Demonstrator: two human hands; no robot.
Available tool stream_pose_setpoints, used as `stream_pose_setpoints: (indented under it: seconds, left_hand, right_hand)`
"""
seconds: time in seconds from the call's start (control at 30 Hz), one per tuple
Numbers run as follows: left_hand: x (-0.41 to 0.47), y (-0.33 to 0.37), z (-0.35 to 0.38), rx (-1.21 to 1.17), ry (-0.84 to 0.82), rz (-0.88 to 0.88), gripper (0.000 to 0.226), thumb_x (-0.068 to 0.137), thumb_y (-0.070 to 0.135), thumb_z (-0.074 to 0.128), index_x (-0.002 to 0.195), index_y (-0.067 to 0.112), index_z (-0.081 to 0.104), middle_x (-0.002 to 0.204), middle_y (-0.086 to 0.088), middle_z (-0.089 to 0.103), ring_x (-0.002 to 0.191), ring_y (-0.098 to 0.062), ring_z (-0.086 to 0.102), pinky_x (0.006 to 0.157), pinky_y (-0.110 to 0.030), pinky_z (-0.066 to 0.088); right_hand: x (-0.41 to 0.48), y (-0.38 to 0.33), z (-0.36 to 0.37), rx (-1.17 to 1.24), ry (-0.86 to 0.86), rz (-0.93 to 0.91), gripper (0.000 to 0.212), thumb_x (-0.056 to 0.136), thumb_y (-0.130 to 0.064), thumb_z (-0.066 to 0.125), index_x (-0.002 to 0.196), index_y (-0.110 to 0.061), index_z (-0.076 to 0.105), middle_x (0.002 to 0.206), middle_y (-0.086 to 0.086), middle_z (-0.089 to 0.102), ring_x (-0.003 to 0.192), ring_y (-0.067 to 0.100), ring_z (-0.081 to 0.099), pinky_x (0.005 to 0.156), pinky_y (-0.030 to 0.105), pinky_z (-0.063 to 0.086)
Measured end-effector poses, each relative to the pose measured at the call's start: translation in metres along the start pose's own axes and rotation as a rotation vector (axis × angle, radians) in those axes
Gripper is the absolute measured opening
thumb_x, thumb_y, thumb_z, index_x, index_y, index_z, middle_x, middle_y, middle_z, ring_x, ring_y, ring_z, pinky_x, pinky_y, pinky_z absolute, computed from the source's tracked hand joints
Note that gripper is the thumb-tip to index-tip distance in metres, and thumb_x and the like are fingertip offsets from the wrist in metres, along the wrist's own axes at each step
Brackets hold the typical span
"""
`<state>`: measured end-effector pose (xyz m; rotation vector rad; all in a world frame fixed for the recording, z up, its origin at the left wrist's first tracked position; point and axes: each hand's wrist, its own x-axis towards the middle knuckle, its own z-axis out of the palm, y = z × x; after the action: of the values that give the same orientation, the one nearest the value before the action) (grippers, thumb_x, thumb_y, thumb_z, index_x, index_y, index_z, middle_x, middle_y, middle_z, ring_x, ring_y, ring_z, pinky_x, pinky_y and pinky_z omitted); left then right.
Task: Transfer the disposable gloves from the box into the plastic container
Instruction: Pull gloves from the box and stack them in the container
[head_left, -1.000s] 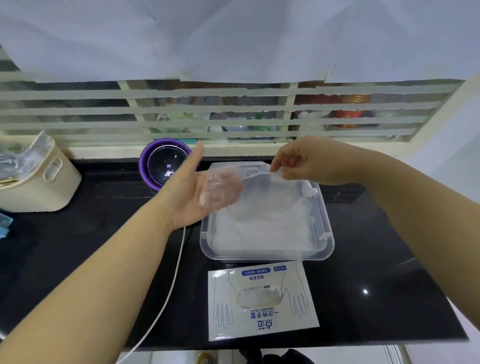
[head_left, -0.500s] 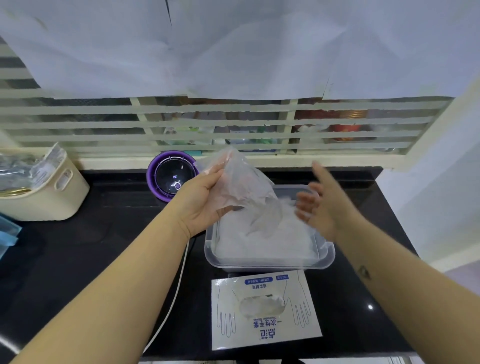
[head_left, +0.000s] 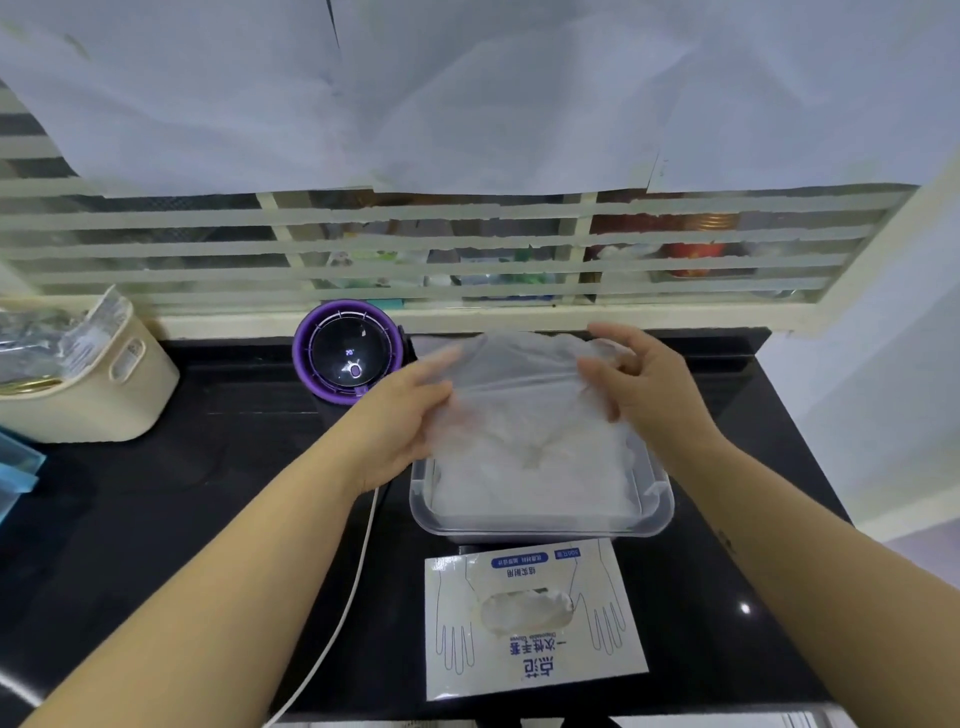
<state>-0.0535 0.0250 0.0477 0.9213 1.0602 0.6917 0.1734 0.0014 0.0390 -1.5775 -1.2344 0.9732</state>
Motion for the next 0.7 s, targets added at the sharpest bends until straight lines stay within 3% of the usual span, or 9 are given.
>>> stream_pose_setpoints:
  seconds: [0.07, 0.13, 0.2, 0.23, 0.3, 0.43, 0.5, 0.57, 0.7]
  left_hand:
    - [0.003, -0.010, -0.004, 0.301, 0.143, -0.035, 0.048, 0.101, 0.009, 0.045, 0.143, 0.032, 0.041, 0.104, -0.002, 0.064, 0.079, -0.012, 0.069, 0.066, -0.027, 0.057]
    - [0.004, -0.019, -0.008, 0.560, 0.352, 0.080, 0.066, 0.097, 0.011, 0.053, 0.152, 0.027, 0.022, 0.107, 0.003, 0.055, 0.082, -0.008, 0.062, 0.064, -0.020, 0.051]
    - [0.003, -0.022, -0.005, 0.834, 0.556, 0.393, 0.062, 0.094, 0.013, 0.058, 0.148, 0.023, 0.030, 0.115, 0.007, 0.044, 0.085, -0.003, 0.053, 0.067, -0.014, 0.044]
    - [0.002, -0.023, -0.001, 0.951, 0.551, 0.531, 0.053, 0.093, 0.014, 0.059, 0.142, 0.023, 0.039, 0.117, 0.008, 0.042, 0.088, -0.003, 0.052, 0.072, -0.016, 0.046]
    - [0.006, -0.026, 0.012, 1.187, 0.329, 0.573, 0.038, 0.095, 0.020, 0.057, 0.132, 0.026, 0.051, 0.121, 0.007, 0.045, 0.101, -0.008, 0.054, 0.087, -0.025, 0.048]
    - [0.028, -0.050, 0.026, 1.513, -0.086, 0.208, 0.047, 0.096, 0.032, 0.054, 0.142, 0.031, 0.042, 0.146, 0.005, 0.037, 0.127, -0.017, 0.045, 0.102, -0.035, 0.043]
    - [0.037, -0.057, 0.027, 1.585, -0.169, 0.101, 0.051, 0.097, 0.032, 0.054, 0.146, 0.030, 0.037, 0.151, 0.002, 0.032, 0.132, -0.021, 0.040, 0.103, -0.038, 0.041]
    - [0.045, -0.060, 0.027, 1.644, -0.223, 0.062, 0.052, 0.098, 0.030, 0.052, 0.147, 0.030, 0.035, 0.154, 0.000, 0.028, 0.134, -0.023, 0.037, 0.103, -0.037, 0.040]
    - [0.054, -0.062, 0.026, 1.756, -0.297, 0.048, 0.051, 0.100, 0.027, 0.050, 0.148, 0.030, 0.033, 0.153, -0.002, 0.029, 0.133, -0.025, 0.037, 0.103, -0.039, 0.040]
  right_hand:
    - [0.004, 0.009, 0.002, -0.228, -0.004, -0.026, 0.033, 0.089, -0.019, 0.064, 0.121, -0.018, 0.059, 0.074, -0.004, 0.059, 0.044, 0.002, 0.051, 0.051, 0.014, 0.047]
    - [0.004, 0.018, 0.009, -0.336, -0.035, -0.010, 0.030, 0.089, -0.019, 0.063, 0.119, -0.017, 0.061, 0.084, -0.001, 0.062, 0.045, 0.004, 0.054, 0.049, 0.012, 0.046]
    - [0.002, 0.026, 0.017, -0.395, -0.060, 0.009, 0.030, 0.090, -0.019, 0.062, 0.120, -0.017, 0.059, 0.088, -0.001, 0.063, 0.048, 0.007, 0.059, 0.048, 0.008, 0.043]
    - [0.001, 0.029, 0.020, -0.409, -0.067, 0.023, 0.031, 0.091, -0.020, 0.061, 0.121, -0.018, 0.058, 0.087, -0.002, 0.064, 0.050, 0.007, 0.060, 0.048, 0.007, 0.041]
    - [0.000, 0.033, 0.027, -0.403, -0.071, 0.065, 0.034, 0.091, -0.021, 0.061, 0.124, -0.017, 0.056, 0.078, -0.004, 0.064, 0.050, 0.004, 0.061, 0.046, 0.006, 0.039]
    - [-0.003, 0.034, 0.033, -0.485, -0.136, 0.125, 0.040, 0.091, -0.024, 0.061, 0.129, -0.017, 0.050, 0.079, -0.003, 0.065, 0.060, 0.003, 0.064, 0.050, 0.010, 0.041]
    - [-0.006, 0.028, 0.028, -0.587, -0.266, 0.168, 0.053, 0.090, -0.030, 0.062, 0.138, -0.019, 0.041, 0.104, 0.002, 0.066, 0.087, 0.012, 0.066, 0.071, 0.020, 0.050]
    - [-0.008, 0.013, 0.016, -0.804, -0.400, 0.192, 0.063, 0.090, -0.039, 0.061, 0.144, -0.023, 0.033, 0.134, 0.005, 0.053, 0.117, 0.020, 0.054, 0.095, 0.034, 0.044]
    - [-0.009, -0.032, -0.008, -1.317, -0.305, 0.012, 0.049, 0.092, -0.051, 0.051, 0.137, -0.033, 0.043, 0.132, 0.002, 0.052, 0.124, 0.024, 0.042, 0.095, 0.041, 0.040]
